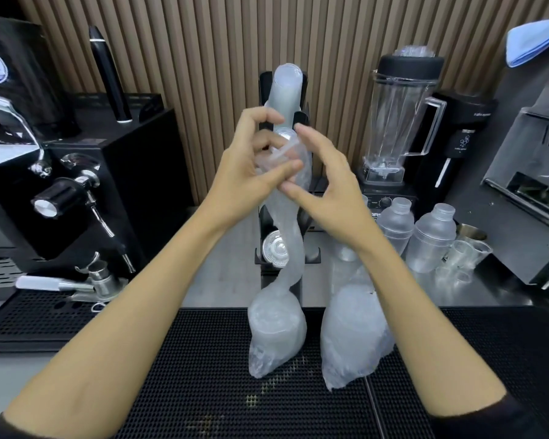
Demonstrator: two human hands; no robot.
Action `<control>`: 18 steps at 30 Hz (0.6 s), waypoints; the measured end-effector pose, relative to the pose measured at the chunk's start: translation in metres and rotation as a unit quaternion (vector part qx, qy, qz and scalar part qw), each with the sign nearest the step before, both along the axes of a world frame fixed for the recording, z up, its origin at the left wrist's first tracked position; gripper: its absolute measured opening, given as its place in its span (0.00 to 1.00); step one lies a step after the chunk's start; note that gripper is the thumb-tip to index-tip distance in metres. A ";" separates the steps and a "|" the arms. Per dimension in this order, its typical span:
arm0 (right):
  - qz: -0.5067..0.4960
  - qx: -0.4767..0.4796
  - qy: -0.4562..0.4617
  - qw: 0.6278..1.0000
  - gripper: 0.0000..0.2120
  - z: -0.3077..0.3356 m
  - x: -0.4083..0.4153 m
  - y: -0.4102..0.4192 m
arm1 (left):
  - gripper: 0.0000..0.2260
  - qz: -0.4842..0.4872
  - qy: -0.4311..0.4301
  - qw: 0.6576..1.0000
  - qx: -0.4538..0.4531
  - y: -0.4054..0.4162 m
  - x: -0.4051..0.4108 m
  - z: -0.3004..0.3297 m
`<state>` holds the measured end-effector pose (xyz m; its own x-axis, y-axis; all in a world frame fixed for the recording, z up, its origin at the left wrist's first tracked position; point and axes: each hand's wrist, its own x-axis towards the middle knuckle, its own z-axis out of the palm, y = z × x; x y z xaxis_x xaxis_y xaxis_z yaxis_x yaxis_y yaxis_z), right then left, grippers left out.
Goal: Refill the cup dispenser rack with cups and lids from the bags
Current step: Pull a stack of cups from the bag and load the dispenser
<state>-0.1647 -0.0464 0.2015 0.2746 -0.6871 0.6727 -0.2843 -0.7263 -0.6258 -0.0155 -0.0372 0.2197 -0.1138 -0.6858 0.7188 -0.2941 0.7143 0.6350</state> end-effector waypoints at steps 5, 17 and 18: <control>0.066 0.091 -0.052 0.992 0.11 0.005 -0.007 -0.007 | 0.14 0.029 0.003 0.999 -0.041 -0.005 0.001 0.002; 0.088 0.180 0.089 0.976 0.14 -0.022 -0.012 0.000 | 0.19 0.027 -0.363 0.930 0.053 -0.024 0.033 -0.036; 0.070 0.179 0.145 0.971 0.17 -0.029 -0.013 -0.001 | 0.17 0.029 -0.378 0.924 0.049 -0.025 0.037 -0.040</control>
